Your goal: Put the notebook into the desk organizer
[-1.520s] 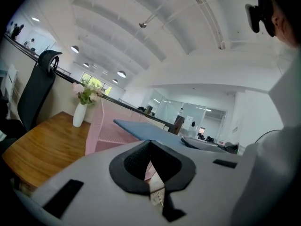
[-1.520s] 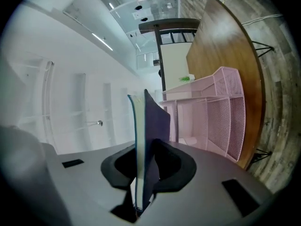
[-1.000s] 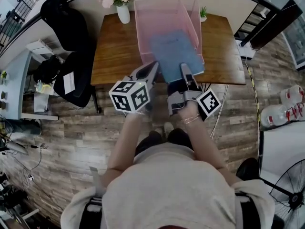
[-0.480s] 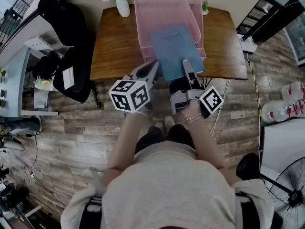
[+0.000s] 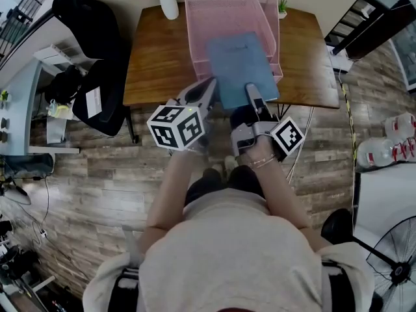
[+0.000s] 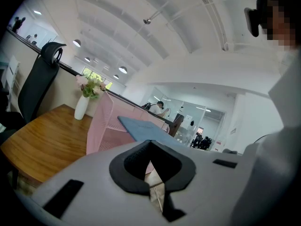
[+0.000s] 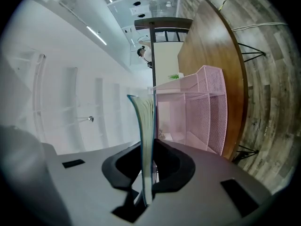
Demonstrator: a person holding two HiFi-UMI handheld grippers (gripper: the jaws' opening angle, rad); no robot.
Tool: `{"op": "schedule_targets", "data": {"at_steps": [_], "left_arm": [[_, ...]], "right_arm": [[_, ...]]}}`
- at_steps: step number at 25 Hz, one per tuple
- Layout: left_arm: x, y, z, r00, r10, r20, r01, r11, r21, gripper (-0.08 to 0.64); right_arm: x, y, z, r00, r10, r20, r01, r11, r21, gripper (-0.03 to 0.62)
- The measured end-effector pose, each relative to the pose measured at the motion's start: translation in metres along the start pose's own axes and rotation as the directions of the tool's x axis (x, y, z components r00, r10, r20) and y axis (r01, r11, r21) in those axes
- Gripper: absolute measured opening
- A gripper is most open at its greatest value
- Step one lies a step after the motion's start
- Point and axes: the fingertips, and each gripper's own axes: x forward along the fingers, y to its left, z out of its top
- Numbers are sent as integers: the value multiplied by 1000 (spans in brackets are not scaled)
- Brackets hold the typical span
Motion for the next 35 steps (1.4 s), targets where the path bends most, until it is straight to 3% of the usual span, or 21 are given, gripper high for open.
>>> {"op": "schedule_targets", "data": {"at_steps": [25, 35], "left_arm": [[30, 29, 22, 999, 40, 19, -40, 999, 23, 2], [29, 30, 22, 999, 45, 24, -46, 999, 24, 2]], "right_arm": [[75, -10, 12, 1000, -25, -3, 25, 1000, -15, 43], [80, -11, 9, 999, -4, -51, 3, 1000, -27, 67]]}}
